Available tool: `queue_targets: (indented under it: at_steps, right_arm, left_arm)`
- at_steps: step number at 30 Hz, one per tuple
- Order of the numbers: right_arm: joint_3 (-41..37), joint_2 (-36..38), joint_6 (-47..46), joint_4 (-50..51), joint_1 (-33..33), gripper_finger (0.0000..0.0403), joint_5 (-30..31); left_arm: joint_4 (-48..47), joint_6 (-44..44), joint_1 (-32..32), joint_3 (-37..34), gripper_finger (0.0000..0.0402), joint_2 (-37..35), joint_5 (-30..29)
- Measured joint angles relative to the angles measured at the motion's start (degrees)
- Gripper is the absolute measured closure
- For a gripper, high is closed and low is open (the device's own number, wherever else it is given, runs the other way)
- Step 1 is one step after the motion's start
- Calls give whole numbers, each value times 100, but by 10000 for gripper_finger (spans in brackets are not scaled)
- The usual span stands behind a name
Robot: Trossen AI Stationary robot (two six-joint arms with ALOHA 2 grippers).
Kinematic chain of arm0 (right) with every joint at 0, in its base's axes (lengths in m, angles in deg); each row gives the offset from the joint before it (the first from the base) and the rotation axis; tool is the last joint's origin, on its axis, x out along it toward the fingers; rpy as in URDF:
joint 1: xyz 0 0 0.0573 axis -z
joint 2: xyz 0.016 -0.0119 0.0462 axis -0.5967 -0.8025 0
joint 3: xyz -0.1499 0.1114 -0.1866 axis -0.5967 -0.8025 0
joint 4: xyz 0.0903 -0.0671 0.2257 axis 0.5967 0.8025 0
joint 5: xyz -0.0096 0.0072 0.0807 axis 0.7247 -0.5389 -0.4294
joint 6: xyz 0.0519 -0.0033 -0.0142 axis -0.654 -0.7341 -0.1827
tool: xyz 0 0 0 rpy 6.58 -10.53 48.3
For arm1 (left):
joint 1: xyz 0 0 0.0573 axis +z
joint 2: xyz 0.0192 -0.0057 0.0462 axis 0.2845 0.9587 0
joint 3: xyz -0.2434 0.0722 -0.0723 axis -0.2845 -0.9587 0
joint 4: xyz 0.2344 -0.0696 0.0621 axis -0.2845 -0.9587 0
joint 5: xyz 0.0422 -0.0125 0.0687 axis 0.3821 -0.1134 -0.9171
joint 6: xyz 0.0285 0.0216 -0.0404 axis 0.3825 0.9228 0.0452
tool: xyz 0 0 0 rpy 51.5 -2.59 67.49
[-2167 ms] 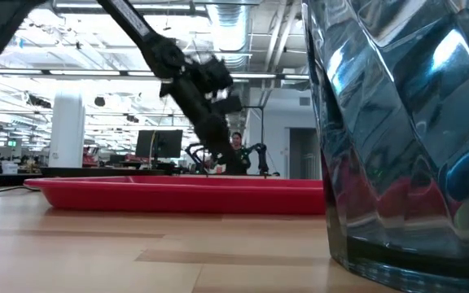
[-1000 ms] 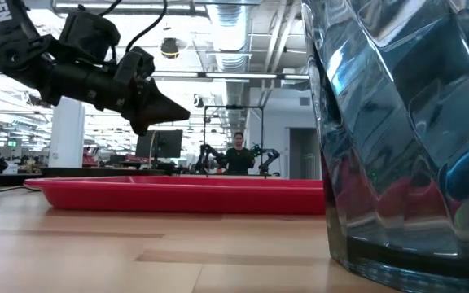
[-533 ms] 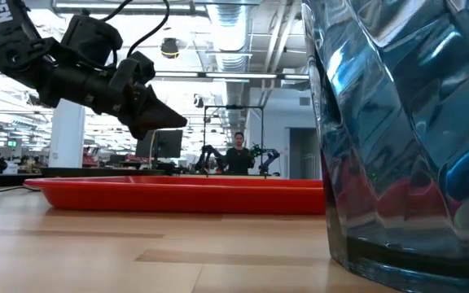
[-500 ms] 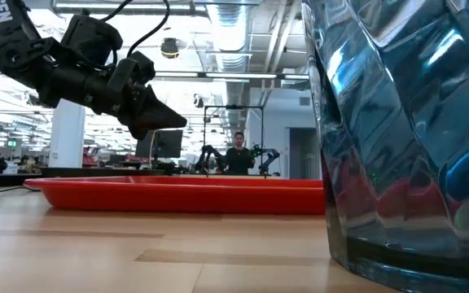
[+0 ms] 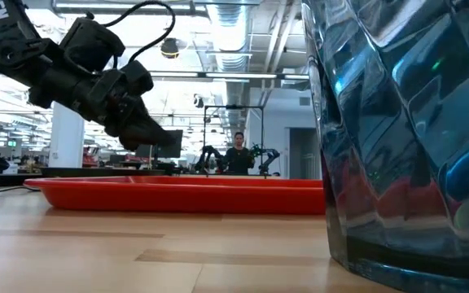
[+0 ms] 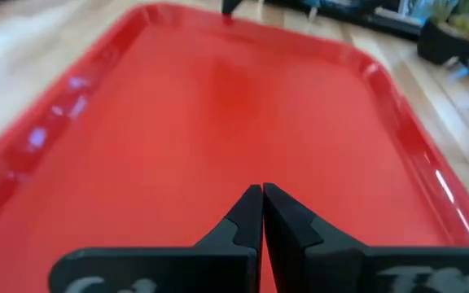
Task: Pick and place plate/cup/fork/spoon on tray
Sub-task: Prepare the red serving tray
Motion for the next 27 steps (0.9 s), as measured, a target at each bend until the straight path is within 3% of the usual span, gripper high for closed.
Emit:
queue_targets:
  at_steps: [10, 19, 27]
  right_arm:
    - [581, -991, -212, 996, 313, 391, 7]
    - [572, -805, -993, 1497, 378, 391, 217]
    - [572, -750, -1438, 1617, 165, 391, 197]
  left_arm:
    - [-446, -26, -301, 6, 401, 0, -197]
    - [-1902, -32, -300, 402, 401, 2, -976]
    - [-2604, 43, -298, 529, 401, 2, -1508]
